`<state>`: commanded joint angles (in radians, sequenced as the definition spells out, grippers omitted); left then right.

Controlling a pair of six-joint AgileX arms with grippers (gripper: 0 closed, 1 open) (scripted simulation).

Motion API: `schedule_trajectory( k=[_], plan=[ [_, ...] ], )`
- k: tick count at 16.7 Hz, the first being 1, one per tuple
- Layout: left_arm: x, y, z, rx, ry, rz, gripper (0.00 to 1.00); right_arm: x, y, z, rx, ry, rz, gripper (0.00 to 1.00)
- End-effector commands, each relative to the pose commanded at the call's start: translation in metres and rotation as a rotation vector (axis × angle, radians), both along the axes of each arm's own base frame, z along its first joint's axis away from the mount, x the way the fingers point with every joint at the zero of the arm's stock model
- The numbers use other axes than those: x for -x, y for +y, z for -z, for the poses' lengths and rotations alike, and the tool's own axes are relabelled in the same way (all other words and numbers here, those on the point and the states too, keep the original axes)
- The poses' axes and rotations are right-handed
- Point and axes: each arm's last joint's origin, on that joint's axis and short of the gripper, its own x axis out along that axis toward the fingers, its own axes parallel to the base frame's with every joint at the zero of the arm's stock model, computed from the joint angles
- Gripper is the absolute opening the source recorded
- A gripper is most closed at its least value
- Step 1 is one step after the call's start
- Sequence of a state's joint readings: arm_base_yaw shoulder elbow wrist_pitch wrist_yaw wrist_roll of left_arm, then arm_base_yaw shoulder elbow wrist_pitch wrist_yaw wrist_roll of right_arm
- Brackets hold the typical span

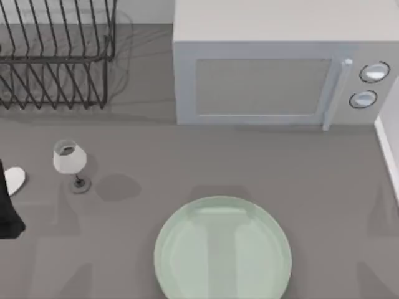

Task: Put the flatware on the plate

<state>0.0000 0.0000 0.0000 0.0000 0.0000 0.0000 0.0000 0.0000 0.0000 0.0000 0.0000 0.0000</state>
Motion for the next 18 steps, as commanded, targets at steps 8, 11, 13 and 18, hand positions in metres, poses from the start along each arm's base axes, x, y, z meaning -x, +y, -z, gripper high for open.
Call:
schedule_trajectory(
  k=[8,11,13,18],
  plan=[
    [-0.007,0.006,-0.031,-0.169,0.199,-0.033,1.0,0.0,0.0,0.0,0.0,0.0,0.0,1.0],
    [-0.025,0.013,-0.053,-0.307,0.438,-0.024,1.0,0.0,0.0,0.0,0.0,0.0,0.0,1.0],
    [-0.044,0.021,-0.064,-0.396,0.625,0.011,1.0,0.0,0.0,0.0,0.0,0.0,0.0,1.0],
    [-0.109,0.049,-0.069,-0.556,1.084,0.214,1.0,0.0,0.0,0.0,0.0,0.0,0.0,1.0]
  ],
)
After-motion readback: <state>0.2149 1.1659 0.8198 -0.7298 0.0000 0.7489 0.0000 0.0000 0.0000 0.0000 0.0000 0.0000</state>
